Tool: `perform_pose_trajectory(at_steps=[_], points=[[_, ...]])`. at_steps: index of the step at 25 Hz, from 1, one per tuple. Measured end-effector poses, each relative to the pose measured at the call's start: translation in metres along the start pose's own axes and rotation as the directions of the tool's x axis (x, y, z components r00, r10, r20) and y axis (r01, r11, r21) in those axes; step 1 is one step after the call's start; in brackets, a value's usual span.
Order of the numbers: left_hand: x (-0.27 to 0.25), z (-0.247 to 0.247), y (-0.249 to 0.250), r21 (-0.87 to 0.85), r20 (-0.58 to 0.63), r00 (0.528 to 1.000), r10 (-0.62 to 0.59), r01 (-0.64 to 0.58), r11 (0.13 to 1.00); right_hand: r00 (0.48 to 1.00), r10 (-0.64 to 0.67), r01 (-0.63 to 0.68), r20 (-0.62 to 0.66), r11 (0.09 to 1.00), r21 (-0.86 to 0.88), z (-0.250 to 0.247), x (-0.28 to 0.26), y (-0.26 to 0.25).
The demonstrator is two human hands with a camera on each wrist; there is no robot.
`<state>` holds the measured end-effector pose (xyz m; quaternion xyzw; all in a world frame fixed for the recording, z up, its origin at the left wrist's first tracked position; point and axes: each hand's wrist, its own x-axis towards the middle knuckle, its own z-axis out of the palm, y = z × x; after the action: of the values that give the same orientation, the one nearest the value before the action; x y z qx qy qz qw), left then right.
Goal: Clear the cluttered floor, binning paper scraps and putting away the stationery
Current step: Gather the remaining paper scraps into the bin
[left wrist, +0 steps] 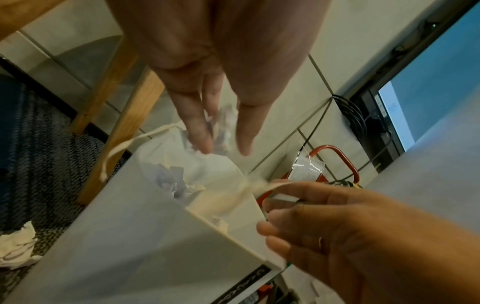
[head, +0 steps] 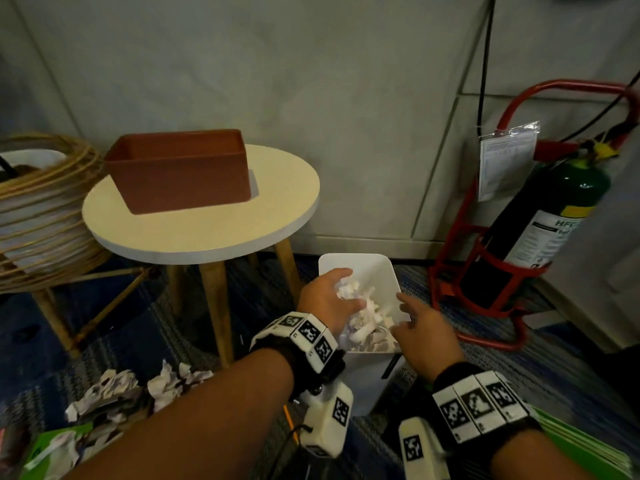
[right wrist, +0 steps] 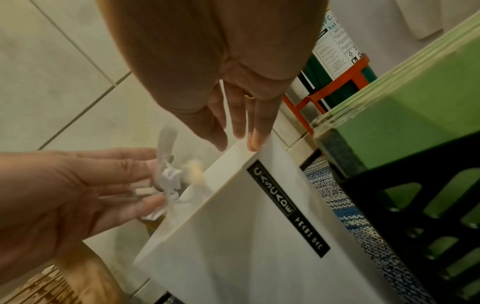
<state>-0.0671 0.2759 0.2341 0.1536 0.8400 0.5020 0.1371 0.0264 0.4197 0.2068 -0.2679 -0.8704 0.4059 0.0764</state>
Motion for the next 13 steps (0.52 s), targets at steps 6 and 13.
perform_pose_trajectory(at_steps=[6, 13], points=[[0.001, 0.003, -0.015, 0.165, 0.137, 0.99, 0.046, -0.069, 0.984, 0.998, -0.063, 0.063, 0.004, 0.998, 0.023, 0.001, -0.003, 0.002], [-0.038, -0.046, -0.058, 0.406, 0.1, 0.979, 0.179, -0.204, 0.891, 0.888, -0.461, 0.46, -0.003, 0.886, 0.062, 0.038, -0.039, -0.035]])
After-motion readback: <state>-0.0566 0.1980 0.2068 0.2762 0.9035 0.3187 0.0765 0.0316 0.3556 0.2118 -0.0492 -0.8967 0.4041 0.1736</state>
